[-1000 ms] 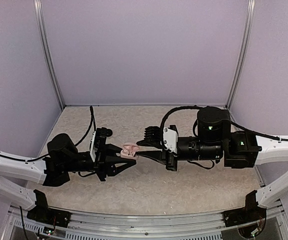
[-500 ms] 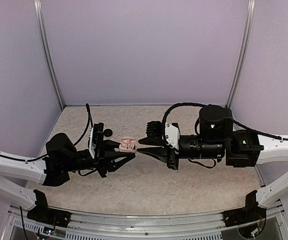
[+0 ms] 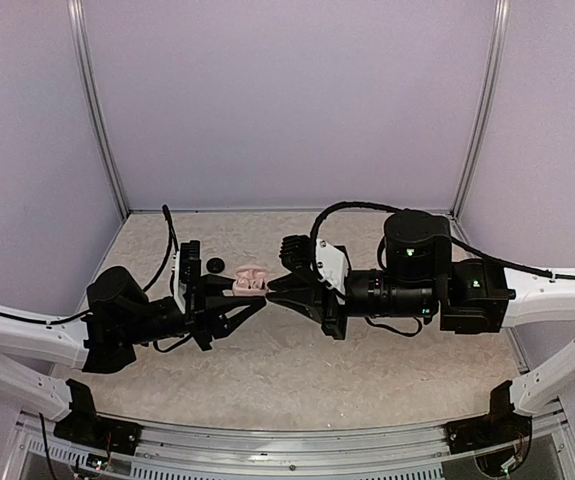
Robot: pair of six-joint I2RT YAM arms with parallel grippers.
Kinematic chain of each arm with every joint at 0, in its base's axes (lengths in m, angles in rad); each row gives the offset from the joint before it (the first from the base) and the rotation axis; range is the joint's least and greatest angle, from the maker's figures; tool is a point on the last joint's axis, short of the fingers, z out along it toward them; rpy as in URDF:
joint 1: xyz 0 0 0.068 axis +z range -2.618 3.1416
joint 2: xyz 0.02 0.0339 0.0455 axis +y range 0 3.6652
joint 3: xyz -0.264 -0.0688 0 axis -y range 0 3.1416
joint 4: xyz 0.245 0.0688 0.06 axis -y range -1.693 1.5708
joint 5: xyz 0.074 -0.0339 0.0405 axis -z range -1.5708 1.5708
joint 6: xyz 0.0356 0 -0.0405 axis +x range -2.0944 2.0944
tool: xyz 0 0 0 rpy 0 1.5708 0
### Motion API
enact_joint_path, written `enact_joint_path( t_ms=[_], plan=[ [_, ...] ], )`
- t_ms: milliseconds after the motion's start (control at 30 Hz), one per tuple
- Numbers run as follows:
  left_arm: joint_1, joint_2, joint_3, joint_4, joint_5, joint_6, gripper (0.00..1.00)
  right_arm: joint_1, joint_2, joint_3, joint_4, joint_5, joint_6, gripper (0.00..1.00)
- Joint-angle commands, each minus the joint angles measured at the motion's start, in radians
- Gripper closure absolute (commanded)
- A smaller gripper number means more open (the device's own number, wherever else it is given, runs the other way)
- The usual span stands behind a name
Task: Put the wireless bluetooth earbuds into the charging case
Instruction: Adjust the right earbud in the right side groove of the charging case.
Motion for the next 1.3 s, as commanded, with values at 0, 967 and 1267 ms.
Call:
enact_joint_path(
  t_ms=[0,967,1267],
  plan=[
    [-0.01,-0.01,0.002,0.003,-0.012,0.029,0.93,0.005,0.007,0.027,0.026,0.027,0.013,0.86],
    [-0.025,-0.001,-0.007,0.036,0.143,0.042,0.93,0.006,0.009,0.015,0.008,0.057,-0.04,0.9],
    [-0.017,-0.002,-0.006,0.042,0.176,0.031,0.93,0.005,0.001,0.019,-0.014,0.057,-0.049,0.87]
  ],
)
